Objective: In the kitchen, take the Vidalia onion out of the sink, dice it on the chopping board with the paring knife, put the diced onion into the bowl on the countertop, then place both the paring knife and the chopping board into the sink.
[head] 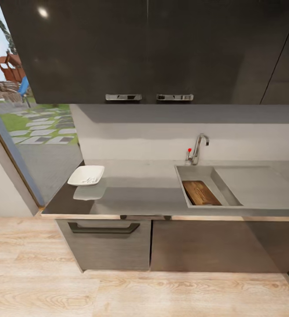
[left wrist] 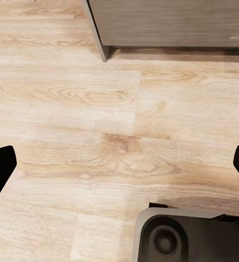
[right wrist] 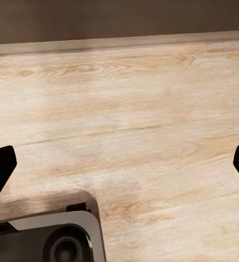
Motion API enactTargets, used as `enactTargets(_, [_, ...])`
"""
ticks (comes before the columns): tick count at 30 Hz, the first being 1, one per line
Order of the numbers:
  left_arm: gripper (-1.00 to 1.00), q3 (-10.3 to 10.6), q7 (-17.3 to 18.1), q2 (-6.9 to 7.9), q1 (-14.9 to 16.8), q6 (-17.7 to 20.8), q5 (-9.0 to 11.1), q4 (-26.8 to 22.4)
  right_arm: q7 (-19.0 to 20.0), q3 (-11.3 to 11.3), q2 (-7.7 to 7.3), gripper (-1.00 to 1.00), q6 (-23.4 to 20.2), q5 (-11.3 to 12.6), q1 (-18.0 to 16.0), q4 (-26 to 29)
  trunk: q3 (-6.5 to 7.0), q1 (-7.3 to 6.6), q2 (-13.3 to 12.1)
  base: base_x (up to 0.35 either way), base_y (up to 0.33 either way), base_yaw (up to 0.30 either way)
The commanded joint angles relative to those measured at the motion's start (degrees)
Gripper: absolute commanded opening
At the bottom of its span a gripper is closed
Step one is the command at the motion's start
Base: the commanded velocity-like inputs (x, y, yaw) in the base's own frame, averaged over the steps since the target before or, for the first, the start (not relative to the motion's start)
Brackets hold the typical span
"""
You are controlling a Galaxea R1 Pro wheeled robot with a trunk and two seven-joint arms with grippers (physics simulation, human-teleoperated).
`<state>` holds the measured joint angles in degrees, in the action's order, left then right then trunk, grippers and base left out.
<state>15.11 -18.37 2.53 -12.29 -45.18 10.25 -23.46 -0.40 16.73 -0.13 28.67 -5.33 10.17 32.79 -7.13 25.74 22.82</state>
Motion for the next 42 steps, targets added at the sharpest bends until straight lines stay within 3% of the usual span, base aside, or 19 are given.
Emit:
enactTargets(1, [1.00, 0.5, -0.2, 0.09, 0.0, -0.1, 0.6, -0.1, 0.0, 0.2, 0.04, 1.00, 0.1, -0.6, 0.0, 0.1, 0.00, 0.04, 0.1, 0.000, 0.000, 0.000])
enactTargets(42, [1.00, 0.4, -0.2, 0.02, 0.0, 0.0, 0.6, 0.3, 0.0, 0.1, 0.13, 1.00, 0.4, -0.6, 0.0, -1.2, 3.71, 0.04, 0.1, 0.000, 0.000, 0.000])
